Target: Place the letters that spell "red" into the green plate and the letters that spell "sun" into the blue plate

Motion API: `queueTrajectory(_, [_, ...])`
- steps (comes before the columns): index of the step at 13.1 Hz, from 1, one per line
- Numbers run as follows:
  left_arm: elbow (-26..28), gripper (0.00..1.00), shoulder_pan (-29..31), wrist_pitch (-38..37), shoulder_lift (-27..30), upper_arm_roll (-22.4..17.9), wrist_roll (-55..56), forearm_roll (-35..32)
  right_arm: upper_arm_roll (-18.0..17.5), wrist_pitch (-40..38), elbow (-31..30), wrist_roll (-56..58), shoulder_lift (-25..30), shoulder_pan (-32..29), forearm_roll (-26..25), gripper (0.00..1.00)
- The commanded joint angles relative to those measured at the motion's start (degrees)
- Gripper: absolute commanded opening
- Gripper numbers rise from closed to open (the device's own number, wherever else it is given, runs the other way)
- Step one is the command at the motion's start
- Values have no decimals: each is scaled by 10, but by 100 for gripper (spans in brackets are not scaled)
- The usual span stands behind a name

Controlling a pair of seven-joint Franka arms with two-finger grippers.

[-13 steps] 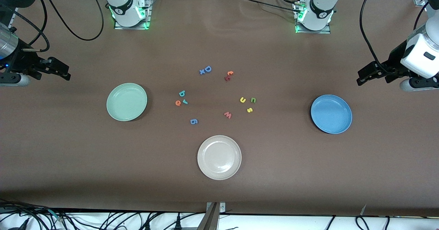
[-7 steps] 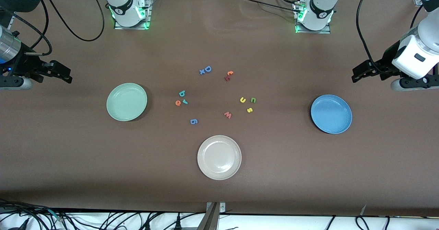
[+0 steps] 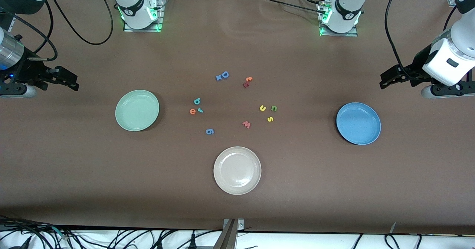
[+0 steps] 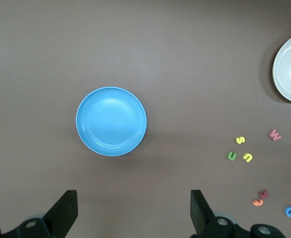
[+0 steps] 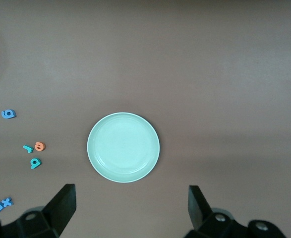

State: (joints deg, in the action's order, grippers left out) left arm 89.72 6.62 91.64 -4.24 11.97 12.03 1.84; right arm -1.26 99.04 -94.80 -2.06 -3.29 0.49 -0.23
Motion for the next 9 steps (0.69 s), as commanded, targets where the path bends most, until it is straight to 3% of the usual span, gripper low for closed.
queueTrajectory(1, [-11,100,0,-10,-2,-1,-2,-6,0,6,-6,-3,-1,4,5,100])
queueTrajectory(9, [-11,100,3,-10,-2,-2,-3,-1,0,19,-3,-3,-15,18,8,100])
